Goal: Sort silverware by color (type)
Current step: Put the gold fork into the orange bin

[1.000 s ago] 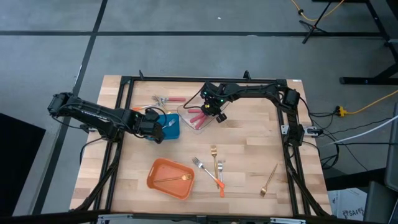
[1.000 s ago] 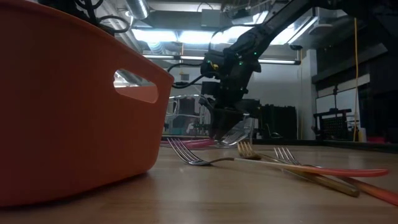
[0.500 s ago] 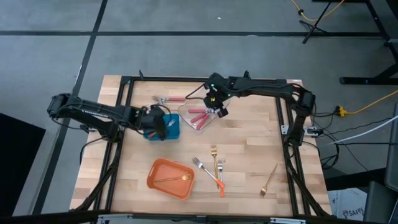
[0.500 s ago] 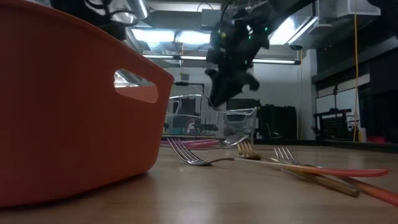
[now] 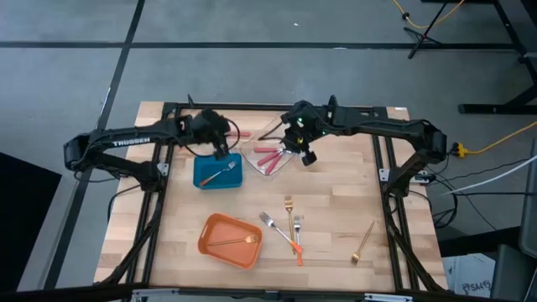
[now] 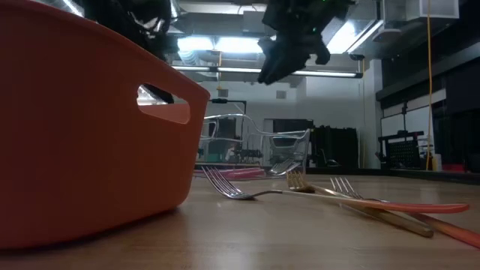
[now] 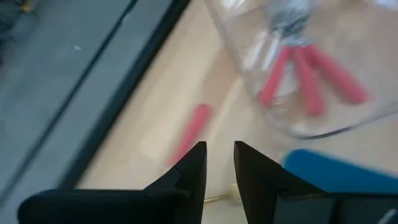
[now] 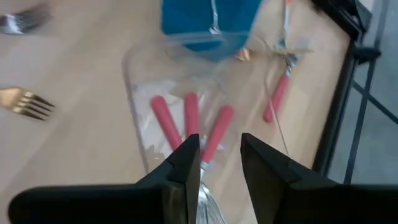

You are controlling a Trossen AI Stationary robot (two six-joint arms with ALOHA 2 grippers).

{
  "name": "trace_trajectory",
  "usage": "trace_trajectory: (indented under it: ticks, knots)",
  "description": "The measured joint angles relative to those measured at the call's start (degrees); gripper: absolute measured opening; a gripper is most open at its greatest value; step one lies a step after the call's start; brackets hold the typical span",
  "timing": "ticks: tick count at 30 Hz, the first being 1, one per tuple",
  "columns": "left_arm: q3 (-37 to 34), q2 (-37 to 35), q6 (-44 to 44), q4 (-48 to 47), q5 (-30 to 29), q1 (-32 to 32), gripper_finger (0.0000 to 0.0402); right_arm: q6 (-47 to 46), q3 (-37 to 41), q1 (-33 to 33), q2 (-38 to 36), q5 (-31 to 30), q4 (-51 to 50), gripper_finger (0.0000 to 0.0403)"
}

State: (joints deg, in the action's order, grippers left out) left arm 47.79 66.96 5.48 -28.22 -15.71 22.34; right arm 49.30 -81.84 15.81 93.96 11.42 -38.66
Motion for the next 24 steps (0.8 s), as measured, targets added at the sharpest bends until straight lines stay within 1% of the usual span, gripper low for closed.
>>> trace_trajectory:
  ticks: [8, 10, 13, 15, 18, 21, 24]
  knots:
    - [0.0, 0.2, 22.0, 0.0, 3.8, 14.8, 0.0076, -1.4, 0.0, -5.4, -0.1, 0.0, -0.5, 0.0105]
    - [0.0, 0.2, 25.8, -0.2, 6.7, 18.0, 0.0076, -2.5, 0.0, -6.4, -0.1, 0.0, -0.5, 0.0105]
    - [0.0, 0.2, 29.9, -0.2, 12.7, 21.8, 0.0076, -3.5, 0.0, -7.4, -0.1, 0.0, -0.5, 0.0105]
    - [0.0, 0.2, 32.4, -0.2, 15.9, 23.7, 0.0076, -4.0, 0.0, -7.7, -0.1, -0.3, -0.5, 0.0105]
    - [0.0, 0.2, 34.7, -0.5, 18.7, 25.5, 0.0076, -4.1, 0.0, -7.7, -0.1, -0.4, -0.5, 0.0105]
    - [0.0, 0.6, 36.7, -1.9, 20.5, 26.4, 0.0076, -4.9, 0.0, -7.6, -0.1, -0.4, -0.5, 0.0105]
    - [0.0, 2.0, 38.5, -4.1, 21.1, 26.4, 0.0076, -5.8, 0.0, -7.5, -0.1, -0.4, -0.5, 0.0105]
